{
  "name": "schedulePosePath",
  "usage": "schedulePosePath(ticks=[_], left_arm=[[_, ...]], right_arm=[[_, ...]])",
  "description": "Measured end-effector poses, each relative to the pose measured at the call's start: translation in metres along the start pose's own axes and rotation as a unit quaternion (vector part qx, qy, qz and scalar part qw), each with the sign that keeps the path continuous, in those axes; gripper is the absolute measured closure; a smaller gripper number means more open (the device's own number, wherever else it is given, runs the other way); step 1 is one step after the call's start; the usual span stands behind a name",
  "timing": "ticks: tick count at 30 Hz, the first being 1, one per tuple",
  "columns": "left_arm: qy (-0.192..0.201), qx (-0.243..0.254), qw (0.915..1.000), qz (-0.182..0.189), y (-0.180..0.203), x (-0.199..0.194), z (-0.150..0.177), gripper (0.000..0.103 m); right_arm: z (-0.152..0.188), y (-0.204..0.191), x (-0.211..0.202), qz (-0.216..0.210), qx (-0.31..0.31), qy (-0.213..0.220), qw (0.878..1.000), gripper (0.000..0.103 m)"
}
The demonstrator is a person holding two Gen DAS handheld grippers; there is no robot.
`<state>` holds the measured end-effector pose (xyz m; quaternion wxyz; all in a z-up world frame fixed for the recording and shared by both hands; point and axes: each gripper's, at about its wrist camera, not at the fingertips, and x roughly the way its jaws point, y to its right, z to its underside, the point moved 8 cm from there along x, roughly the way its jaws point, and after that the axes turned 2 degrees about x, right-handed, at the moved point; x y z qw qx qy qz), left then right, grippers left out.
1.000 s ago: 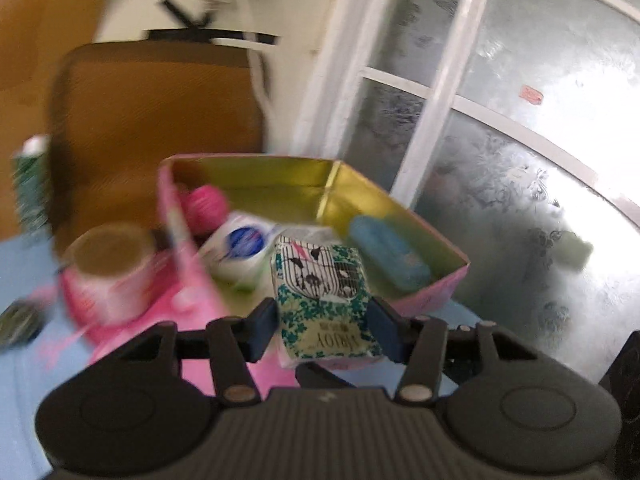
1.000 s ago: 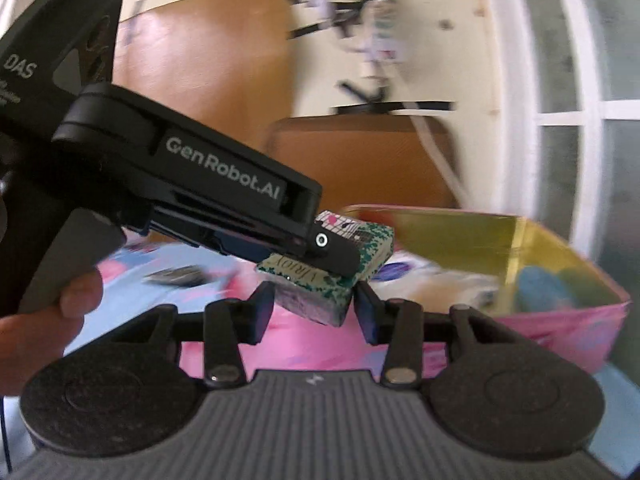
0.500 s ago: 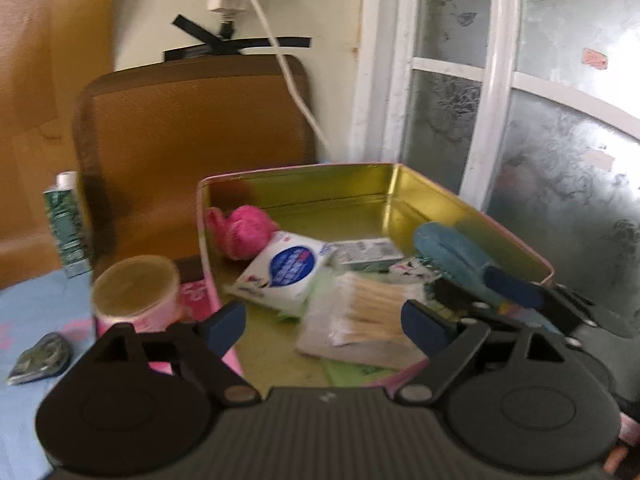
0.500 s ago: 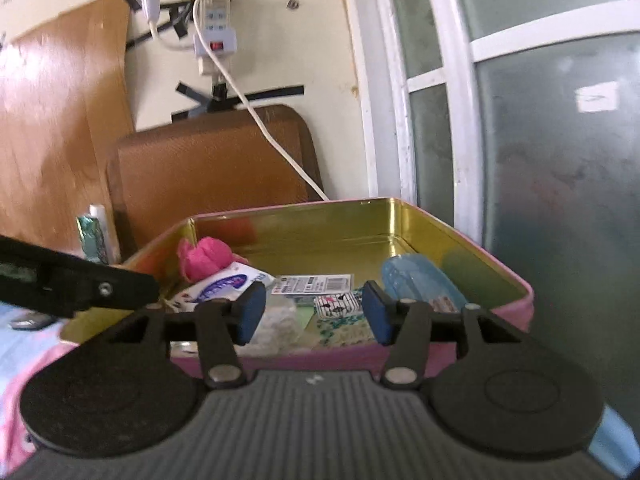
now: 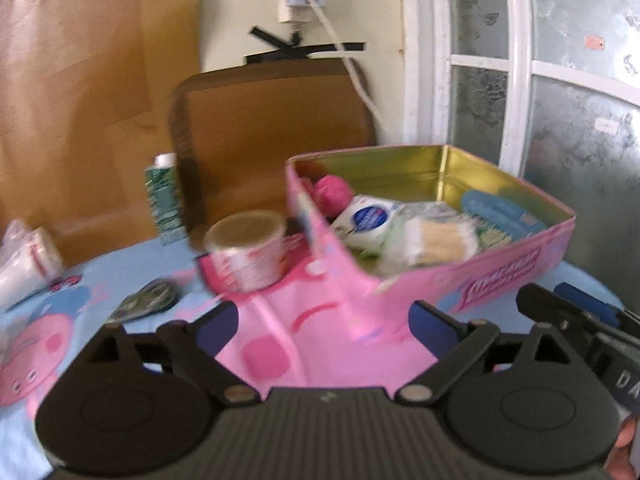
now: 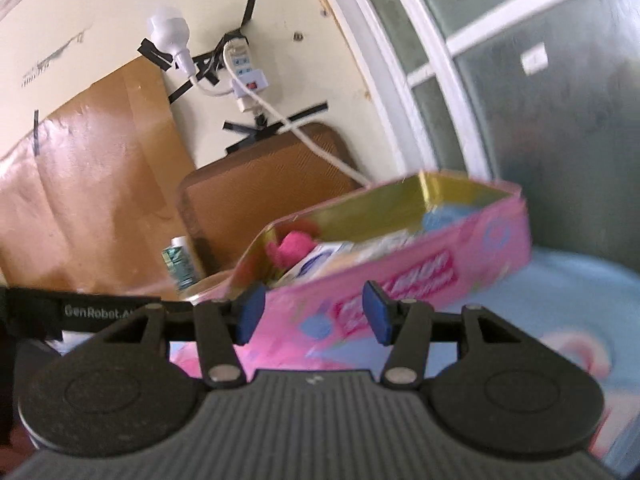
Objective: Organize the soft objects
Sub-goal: 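Withdraw the right gripper and move it toward the correction tape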
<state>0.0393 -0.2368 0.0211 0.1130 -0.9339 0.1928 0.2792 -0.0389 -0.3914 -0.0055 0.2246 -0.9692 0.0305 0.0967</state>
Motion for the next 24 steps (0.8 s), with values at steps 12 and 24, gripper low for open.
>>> schedulePosePath(ticks=[12,24], left_arm=[[0.001,-0.022,0.9990,-0.040,-0.062,-0.034,0.049,0.001],[-0.003,-0.053,0.9972,-0.053,-0.109,-0.033,0.076,0.000]], right_arm=[[0.030,-0.057,-0.001,-0.035,0.023,-0.068,0.997,0.046],[0.040,-0.091,-0.003,-0.032,-0.022,-0.074,0.996,0.046]])
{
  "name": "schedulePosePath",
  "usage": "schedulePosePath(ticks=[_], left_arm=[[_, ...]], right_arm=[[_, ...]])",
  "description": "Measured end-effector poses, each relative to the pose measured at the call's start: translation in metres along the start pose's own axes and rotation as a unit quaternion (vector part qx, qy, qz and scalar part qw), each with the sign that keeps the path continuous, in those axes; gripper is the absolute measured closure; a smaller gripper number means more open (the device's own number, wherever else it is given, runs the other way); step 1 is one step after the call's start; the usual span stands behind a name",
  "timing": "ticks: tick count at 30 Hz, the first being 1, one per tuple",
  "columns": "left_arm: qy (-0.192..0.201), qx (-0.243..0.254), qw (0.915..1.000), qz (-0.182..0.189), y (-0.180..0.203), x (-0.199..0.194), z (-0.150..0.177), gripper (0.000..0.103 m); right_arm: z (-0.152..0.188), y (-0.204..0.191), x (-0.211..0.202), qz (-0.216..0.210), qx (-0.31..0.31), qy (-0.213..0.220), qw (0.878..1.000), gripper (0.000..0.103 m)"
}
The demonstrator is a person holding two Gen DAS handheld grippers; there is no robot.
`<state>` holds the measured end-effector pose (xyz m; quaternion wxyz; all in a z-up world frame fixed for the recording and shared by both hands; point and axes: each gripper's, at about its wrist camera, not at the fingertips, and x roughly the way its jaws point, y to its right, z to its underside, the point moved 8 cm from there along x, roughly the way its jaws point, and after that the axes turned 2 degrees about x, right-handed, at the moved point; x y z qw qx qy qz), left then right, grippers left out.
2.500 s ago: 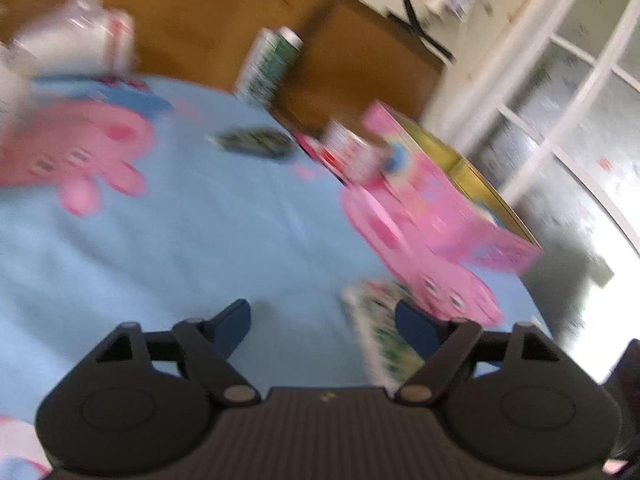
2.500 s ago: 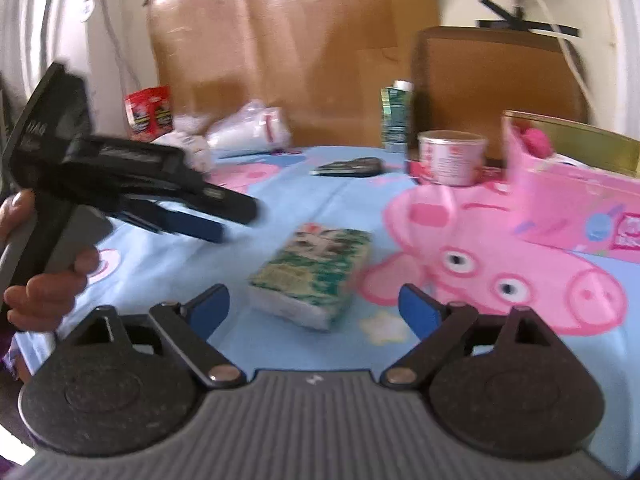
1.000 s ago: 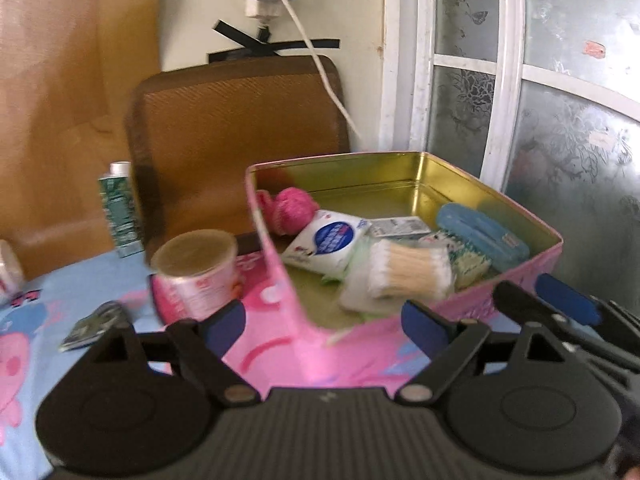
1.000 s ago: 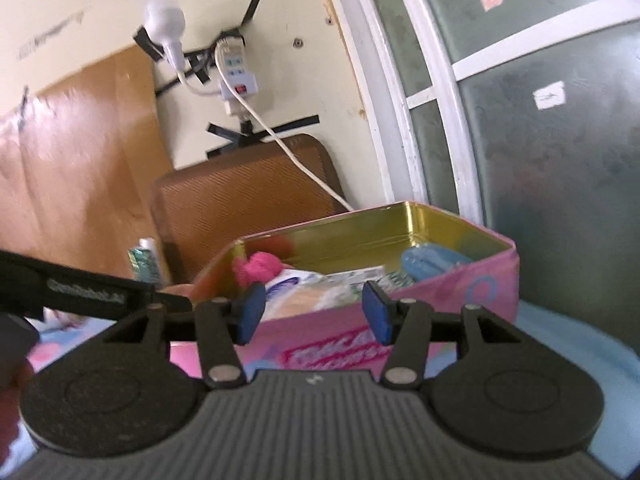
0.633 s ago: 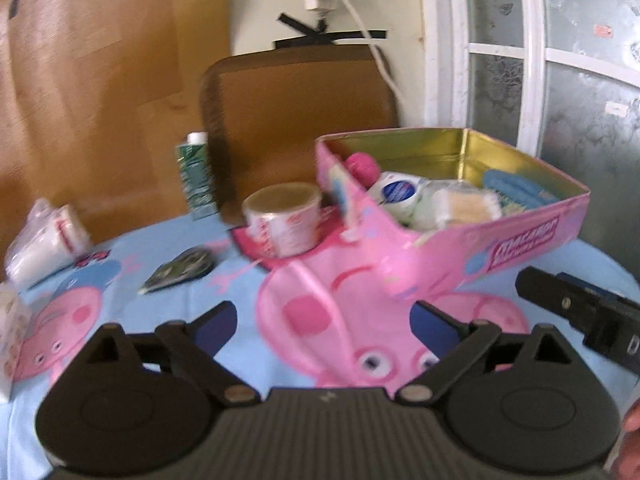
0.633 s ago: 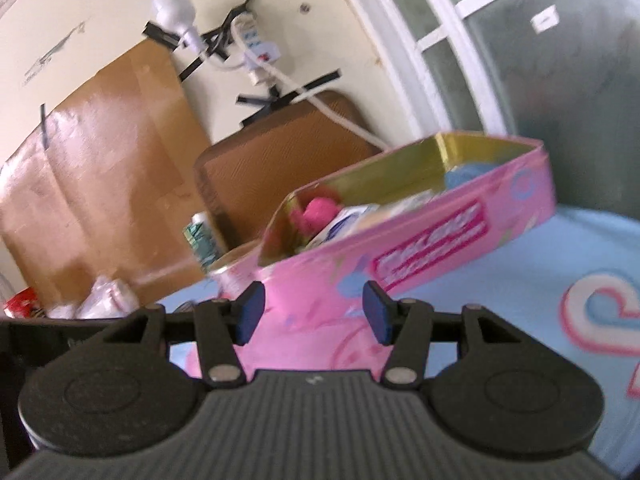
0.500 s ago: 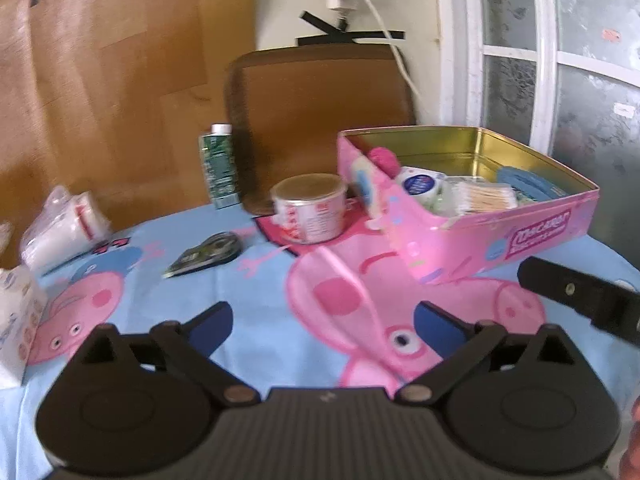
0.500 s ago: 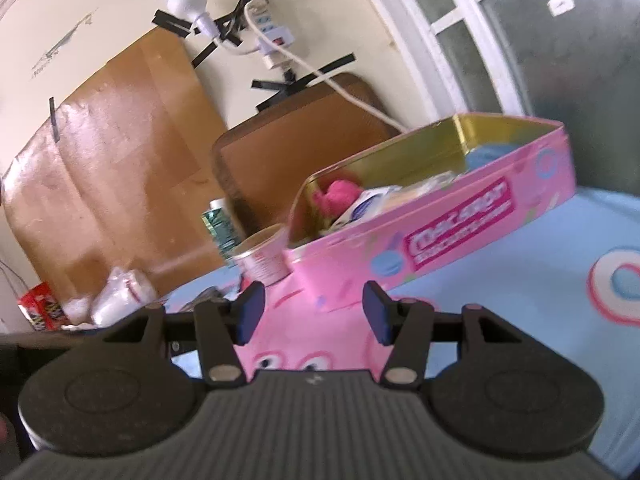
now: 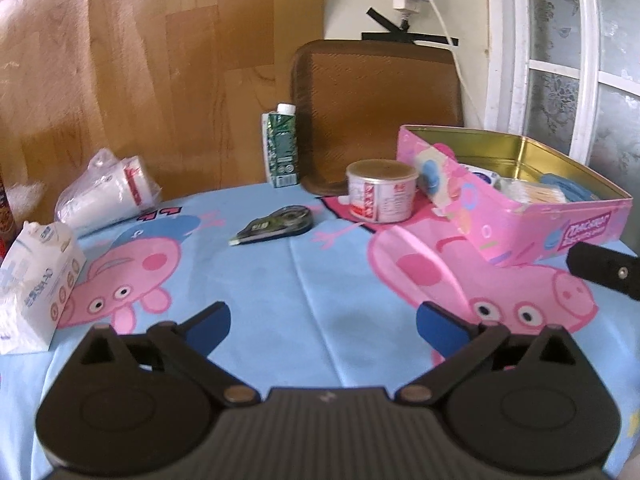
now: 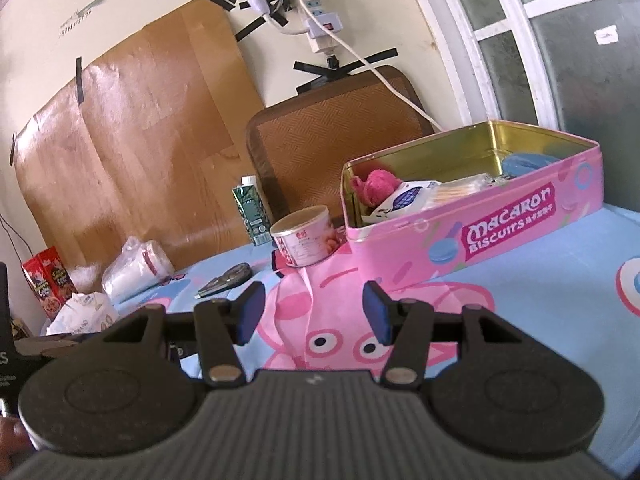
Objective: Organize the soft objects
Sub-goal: 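Withdraw the right gripper and move it toward the correction tape, then grasp the green correction tape with the right gripper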
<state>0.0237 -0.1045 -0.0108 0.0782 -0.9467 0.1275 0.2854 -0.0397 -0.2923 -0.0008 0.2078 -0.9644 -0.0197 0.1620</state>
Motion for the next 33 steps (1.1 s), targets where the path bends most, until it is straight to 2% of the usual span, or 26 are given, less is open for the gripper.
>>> schedulePosePath(ticks=[8,12,17,19,20,22,33], left_arm=[[-0.007,-0.013,0.9998,-0.011,-0.032,0.010,0.012,0.000],[-0.020,-0.031,0.9984,-0.041,-0.071,0.019,0.020,0.000],[-0.044,-0.040,0.9922,-0.109,-0.131,0.033,0.028,0.001],[-0.060,-0.065,0.9892,-0.116,-0.150,0.038,0.033,0.001],[-0.067,-0.094,0.9877,-0.105,-0.159,0.040,0.035,0.001],[-0.063,-0.113,0.9865,-0.100,-0.165,0.038,0.035,0.001],[-0.070,-0.103,0.9859,-0.111,-0.161,0.037,0.036,0.000]], right_arm=[[0.009,-0.016,0.011,-0.002,-0.027,-0.018,0.999,0.047],[0.018,-0.031,0.025,-0.021,-0.052,-0.047,0.997,0.047],[0.029,-0.058,0.051,-0.057,-0.116,-0.085,0.988,0.047],[0.031,-0.068,0.070,-0.066,-0.141,-0.098,0.983,0.049],[0.032,-0.072,0.080,-0.070,-0.144,-0.105,0.981,0.051],[0.031,-0.082,0.105,-0.076,-0.143,-0.121,0.979,0.052],[0.009,-0.126,0.207,-0.073,-0.165,-0.153,0.972,0.052]])
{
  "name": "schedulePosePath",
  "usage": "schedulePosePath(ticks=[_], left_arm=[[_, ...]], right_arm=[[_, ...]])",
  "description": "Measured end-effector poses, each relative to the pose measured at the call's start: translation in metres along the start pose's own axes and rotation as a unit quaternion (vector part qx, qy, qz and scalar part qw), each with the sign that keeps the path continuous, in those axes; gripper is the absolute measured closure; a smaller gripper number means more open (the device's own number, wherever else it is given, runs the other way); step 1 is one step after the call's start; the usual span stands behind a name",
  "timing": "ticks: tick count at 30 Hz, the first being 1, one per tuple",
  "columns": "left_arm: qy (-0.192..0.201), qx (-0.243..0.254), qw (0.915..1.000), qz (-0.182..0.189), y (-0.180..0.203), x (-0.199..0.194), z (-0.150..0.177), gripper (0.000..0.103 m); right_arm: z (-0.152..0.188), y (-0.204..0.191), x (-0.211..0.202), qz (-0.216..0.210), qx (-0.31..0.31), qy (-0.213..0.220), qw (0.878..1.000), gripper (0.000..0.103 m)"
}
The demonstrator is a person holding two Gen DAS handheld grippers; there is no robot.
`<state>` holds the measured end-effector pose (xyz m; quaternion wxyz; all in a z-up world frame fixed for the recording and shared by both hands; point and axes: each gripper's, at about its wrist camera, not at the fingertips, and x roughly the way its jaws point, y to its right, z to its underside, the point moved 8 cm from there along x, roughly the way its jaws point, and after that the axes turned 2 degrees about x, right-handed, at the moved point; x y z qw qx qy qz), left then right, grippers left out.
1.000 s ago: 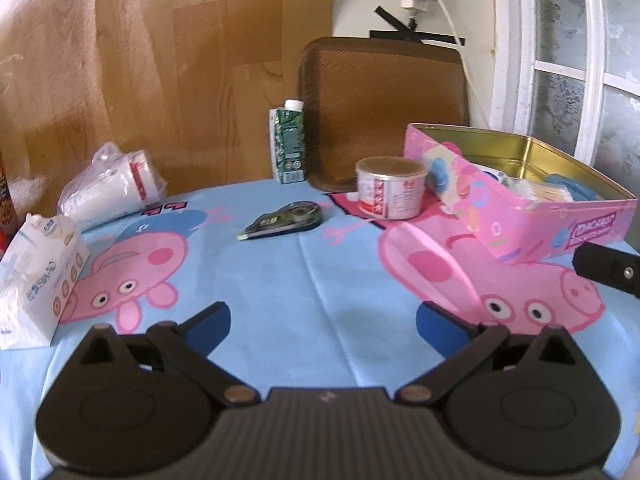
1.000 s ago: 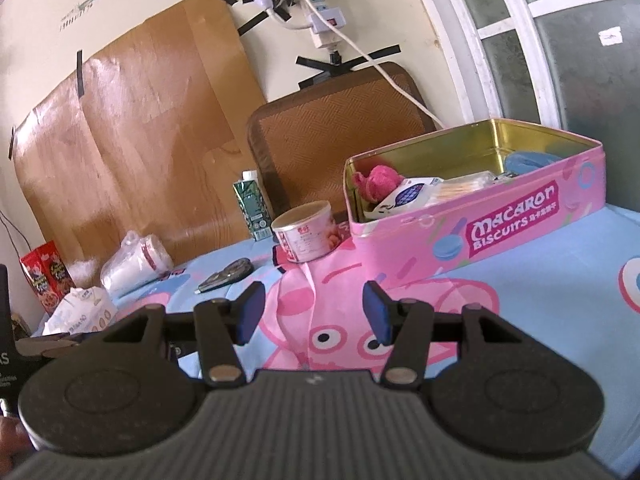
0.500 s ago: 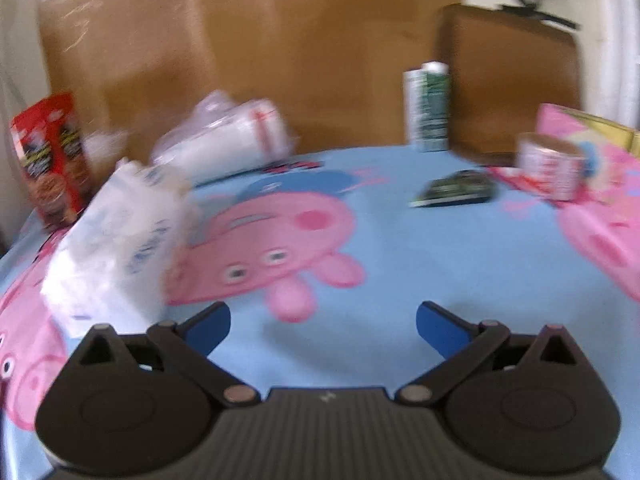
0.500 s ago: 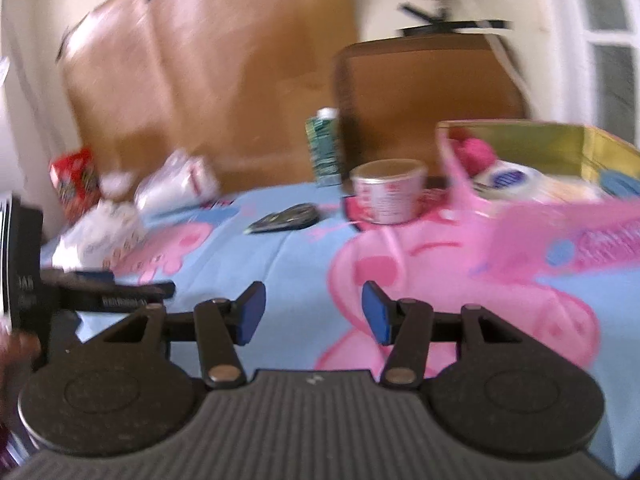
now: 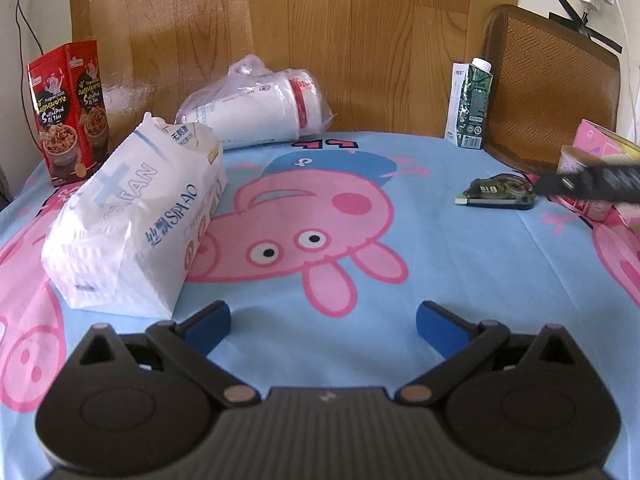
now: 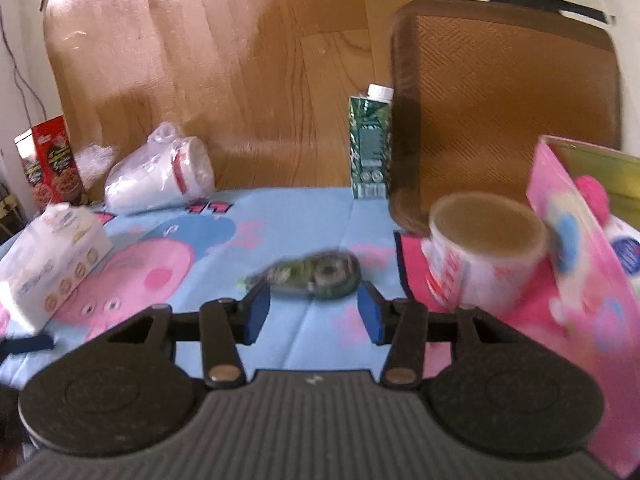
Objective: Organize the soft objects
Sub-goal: 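Grasp the green correction tape with the right gripper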
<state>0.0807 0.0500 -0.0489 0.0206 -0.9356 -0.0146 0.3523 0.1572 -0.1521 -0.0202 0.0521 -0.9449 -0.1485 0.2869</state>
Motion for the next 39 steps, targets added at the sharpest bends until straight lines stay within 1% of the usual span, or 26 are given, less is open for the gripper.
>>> schedulePosePath(ticks=[5,9,12,15,19,22,24,25,27,28,29,32,34,37,39], left_arm=[[0.000,0.001,1.0000,0.001,-0.001,0.002,-0.001,0.000],[0.000,0.001,1.0000,0.000,-0.001,0.001,0.000,0.000],[0.000,0.001,1.0000,0.000,-0.001,0.001,-0.001,0.000],[0.000,0.001,1.0000,0.000,-0.001,0.001,-0.001,0.000],[0.001,-0.001,1.0000,0.002,-0.001,0.002,-0.001,0.000],[0.003,-0.005,1.0000,0.006,-0.002,0.000,0.000,0.000],[0.005,-0.008,0.9999,0.008,-0.002,0.000,0.000,0.000],[0.005,-0.009,0.9999,0.009,-0.003,0.000,0.000,0.000],[0.005,-0.009,0.9999,0.008,-0.003,0.000,-0.001,0.000],[0.005,-0.008,0.9999,0.007,-0.002,0.000,-0.001,0.000],[0.004,-0.006,1.0000,0.006,-0.002,0.000,-0.001,0.000],[0.004,-0.007,1.0000,0.006,-0.002,0.000,0.000,0.000],[0.004,-0.006,1.0000,0.005,-0.002,0.000,0.000,0.000],[0.003,-0.003,1.0000,0.003,-0.002,0.000,0.000,0.000],[0.003,-0.003,1.0000,0.003,-0.001,0.000,0.000,0.000]], right_arm=[[-0.017,0.006,0.043,0.009,0.022,-0.030,0.999,0.052],[-0.021,0.013,0.067,0.033,0.029,-0.051,0.998,0.052],[-0.018,0.018,0.075,0.023,0.055,-0.061,0.996,0.052],[-0.015,0.016,0.070,0.003,0.073,-0.068,0.995,0.052],[0.002,0.002,0.039,-0.051,0.081,-0.085,0.992,0.052],[0.021,-0.009,0.008,-0.094,0.075,-0.100,0.988,0.051],[0.030,-0.016,-0.013,-0.121,0.060,-0.096,0.986,0.051],[0.032,-0.019,-0.020,-0.125,0.042,-0.088,0.987,0.051],[0.033,-0.023,-0.032,-0.109,-0.011,-0.063,0.992,0.049],[0.034,-0.026,-0.033,-0.096,-0.038,-0.054,0.993,0.043],[0.034,-0.027,-0.032,-0.089,-0.050,-0.052,0.993,0.040],[0.032,-0.036,-0.020,-0.095,-0.052,-0.055,0.993,0.040],[0.030,-0.042,-0.006,-0.081,-0.066,-0.052,0.993,0.040],[0.034,-0.039,0.011,-0.056,-0.082,-0.058,0.993,0.041],[0.033,-0.037,0.010,-0.049,-0.085,-0.046,0.994,0.051]])
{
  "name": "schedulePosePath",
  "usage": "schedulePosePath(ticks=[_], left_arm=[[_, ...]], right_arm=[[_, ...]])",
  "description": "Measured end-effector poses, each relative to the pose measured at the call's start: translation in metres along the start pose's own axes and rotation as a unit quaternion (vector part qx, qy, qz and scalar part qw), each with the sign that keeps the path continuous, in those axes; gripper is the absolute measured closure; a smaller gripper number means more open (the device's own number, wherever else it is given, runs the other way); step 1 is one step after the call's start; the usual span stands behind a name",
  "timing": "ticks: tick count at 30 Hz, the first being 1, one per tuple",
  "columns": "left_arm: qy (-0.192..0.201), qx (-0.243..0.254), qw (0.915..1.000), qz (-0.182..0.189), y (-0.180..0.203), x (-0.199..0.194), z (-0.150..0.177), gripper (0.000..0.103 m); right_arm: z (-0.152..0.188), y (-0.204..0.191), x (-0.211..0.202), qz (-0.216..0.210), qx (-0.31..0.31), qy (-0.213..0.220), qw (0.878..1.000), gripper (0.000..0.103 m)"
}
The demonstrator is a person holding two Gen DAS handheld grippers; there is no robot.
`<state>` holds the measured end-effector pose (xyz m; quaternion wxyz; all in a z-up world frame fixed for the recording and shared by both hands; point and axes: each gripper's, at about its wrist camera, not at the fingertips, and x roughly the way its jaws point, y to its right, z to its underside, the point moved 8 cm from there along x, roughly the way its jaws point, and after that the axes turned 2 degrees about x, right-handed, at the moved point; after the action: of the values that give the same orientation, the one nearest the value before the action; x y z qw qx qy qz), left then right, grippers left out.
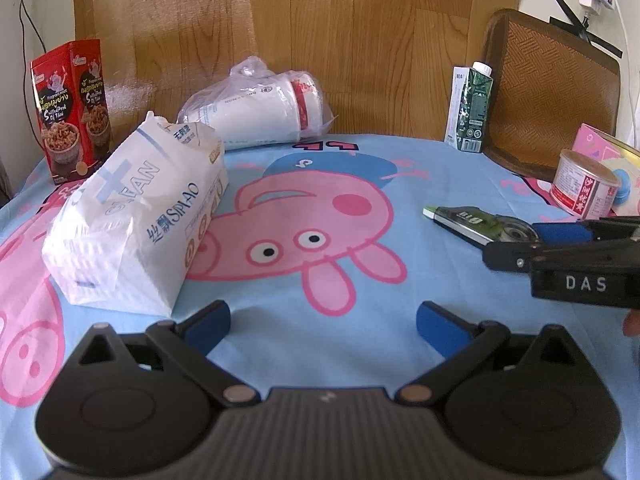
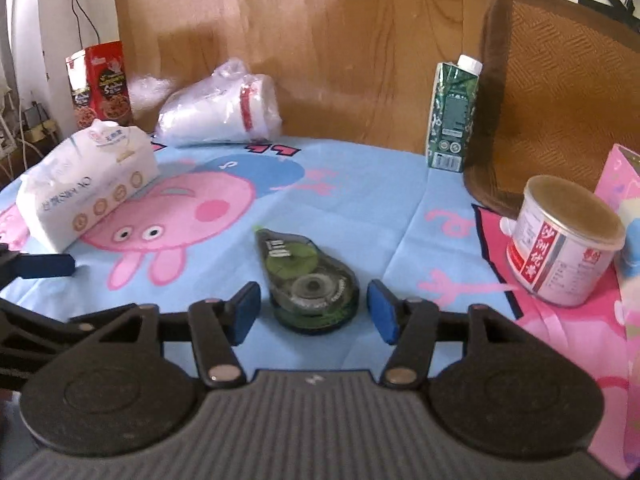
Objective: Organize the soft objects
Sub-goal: 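Grasp the green correction tape with the right gripper, then place the correction tape into the pink tin box and release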
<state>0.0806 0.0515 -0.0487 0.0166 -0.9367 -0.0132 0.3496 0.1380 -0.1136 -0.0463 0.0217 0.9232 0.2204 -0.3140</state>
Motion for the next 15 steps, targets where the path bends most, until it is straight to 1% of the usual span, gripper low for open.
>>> schedulePosePath(ticks=[3,5,8,10,11,13,15], left_arm=[[-0.001,0.001,1.0000,-0.002,0.001,0.000,0.000,0.000],[0.001,-0.002,1.0000,0.002,0.001,-0.001,0.000,0.000],[0.010,-0.016,0.9994,0.027,0.000,-0.006,0.001,0.000],[0.006,-0.017,0.9992,0.035,0.008,-0.012,0.004,0.001],[0.004,-0.016,0.9982,0.057,0.020,-0.019,0.006,0.001],[0.004,-0.001,0.9928,0.120,0.054,-0.034,0.008,0.002],[0.000,0.029,0.9815,0.189,0.100,-0.052,0.010,0.002]], right_arm=[[0.008,0.003,-0.018,-0.011,0.015,0.001,1.000,0.051],[0.022,0.005,-0.036,-0.005,0.012,0.003,1.000,0.051],[0.051,0.009,-0.076,-0.001,0.016,0.017,1.000,0.050],[0.073,0.014,-0.105,0.012,0.021,0.034,0.999,0.050],[0.085,0.021,-0.122,0.024,0.032,0.041,0.998,0.050],[0.104,0.035,-0.146,0.055,0.055,0.056,0.995,0.050],[0.121,0.049,-0.166,0.092,0.079,0.072,0.990,0.050]])
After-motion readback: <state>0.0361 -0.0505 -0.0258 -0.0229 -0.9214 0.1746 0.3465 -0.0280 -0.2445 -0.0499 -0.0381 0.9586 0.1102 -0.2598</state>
